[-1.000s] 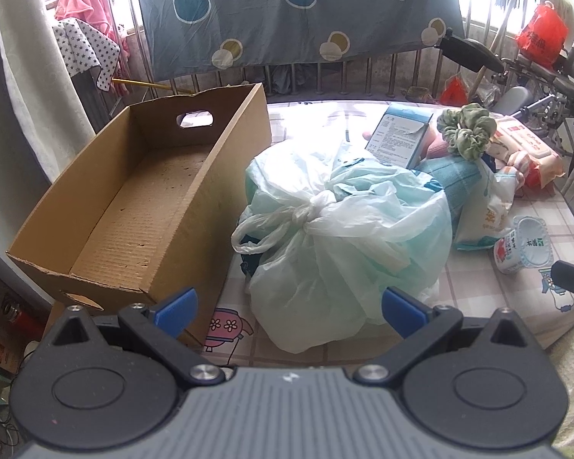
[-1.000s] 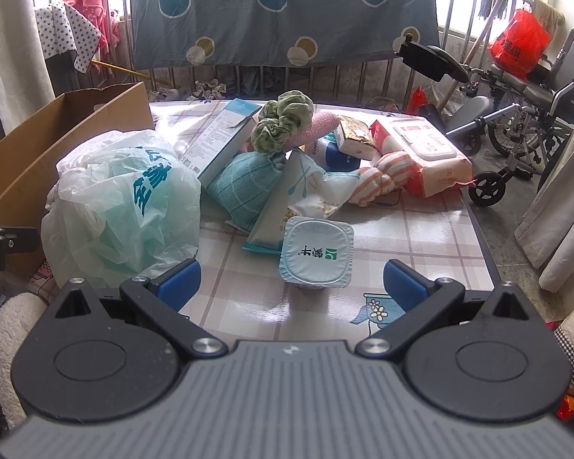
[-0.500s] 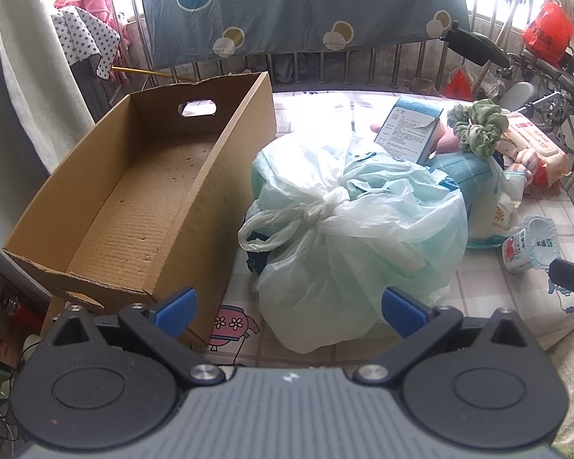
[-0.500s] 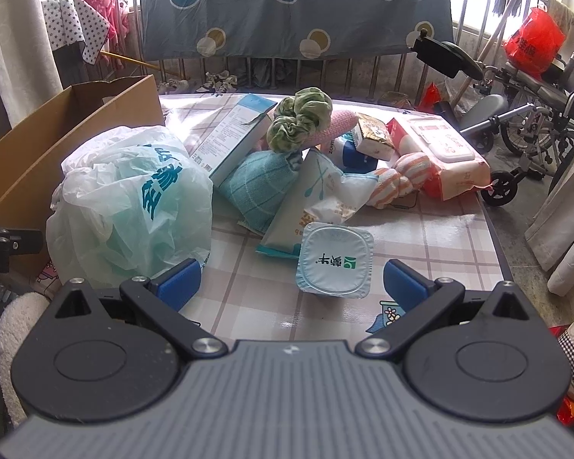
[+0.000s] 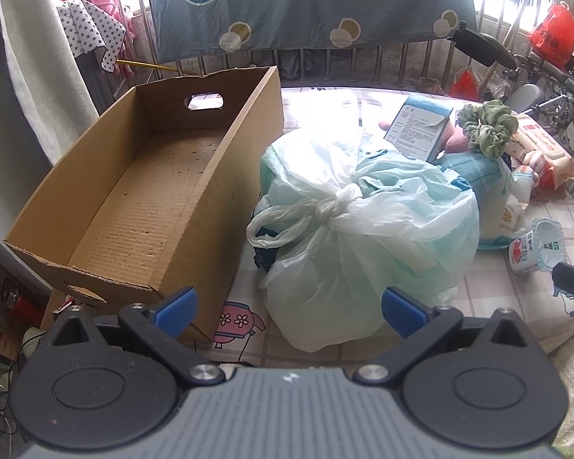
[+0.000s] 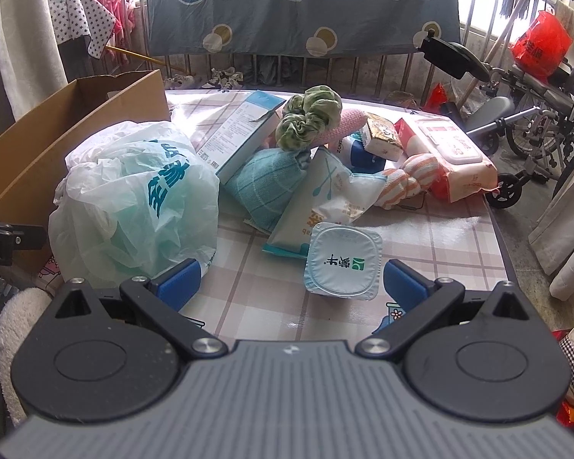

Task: Organize soft objects
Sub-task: 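Move both tools toward the items on the bed, then grasp the white yogurt cup with the left gripper while the right gripper approaches it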

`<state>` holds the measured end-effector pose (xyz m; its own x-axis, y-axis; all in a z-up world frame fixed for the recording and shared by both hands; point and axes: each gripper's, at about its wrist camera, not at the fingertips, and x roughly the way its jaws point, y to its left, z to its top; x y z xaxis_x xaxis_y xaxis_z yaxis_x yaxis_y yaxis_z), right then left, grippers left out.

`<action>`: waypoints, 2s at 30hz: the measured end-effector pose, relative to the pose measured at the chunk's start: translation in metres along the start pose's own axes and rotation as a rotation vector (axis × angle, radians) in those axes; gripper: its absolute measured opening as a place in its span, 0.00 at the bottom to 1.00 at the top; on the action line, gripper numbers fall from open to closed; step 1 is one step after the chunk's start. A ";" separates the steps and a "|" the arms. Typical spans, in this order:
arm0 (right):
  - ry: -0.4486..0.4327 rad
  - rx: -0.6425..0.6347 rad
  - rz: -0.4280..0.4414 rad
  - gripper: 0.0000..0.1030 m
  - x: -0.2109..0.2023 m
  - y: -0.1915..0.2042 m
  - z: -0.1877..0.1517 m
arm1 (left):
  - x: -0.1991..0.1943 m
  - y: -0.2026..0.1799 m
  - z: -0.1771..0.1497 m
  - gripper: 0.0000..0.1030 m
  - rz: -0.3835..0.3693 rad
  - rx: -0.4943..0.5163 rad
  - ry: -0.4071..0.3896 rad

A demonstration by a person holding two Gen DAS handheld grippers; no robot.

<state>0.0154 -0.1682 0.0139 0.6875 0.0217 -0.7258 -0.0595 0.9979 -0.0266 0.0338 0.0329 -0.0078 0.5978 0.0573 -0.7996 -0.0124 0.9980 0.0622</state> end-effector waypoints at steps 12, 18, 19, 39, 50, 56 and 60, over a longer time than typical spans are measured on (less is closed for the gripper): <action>-0.002 0.000 0.005 0.99 0.002 -0.001 0.000 | 0.001 0.000 0.001 1.00 0.009 0.000 0.001; -0.006 0.026 0.022 0.99 0.003 -0.010 -0.001 | -0.006 -0.012 -0.002 1.00 0.005 0.018 -0.021; -0.013 0.036 0.028 0.99 0.002 -0.013 -0.002 | -0.009 -0.015 -0.003 1.00 -0.006 0.019 -0.034; -0.143 0.357 0.385 0.89 0.043 -0.186 -0.034 | 0.006 -0.179 -0.035 0.83 -0.341 0.287 -0.151; 0.051 0.508 0.700 0.47 0.127 -0.211 -0.028 | 0.043 -0.232 -0.015 0.83 -0.369 0.356 -0.111; 0.132 0.565 0.784 0.36 0.156 -0.211 -0.032 | 0.073 -0.246 -0.005 0.78 -0.366 0.343 -0.038; 0.177 0.630 0.867 0.25 0.165 -0.212 -0.036 | 0.076 -0.246 -0.001 0.62 -0.383 0.316 -0.023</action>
<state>0.1154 -0.3787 -0.1250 0.4733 0.7753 -0.4182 -0.0573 0.5008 0.8637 0.0819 -0.2079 -0.0846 0.5291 -0.3161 -0.7875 0.4532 0.8899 -0.0527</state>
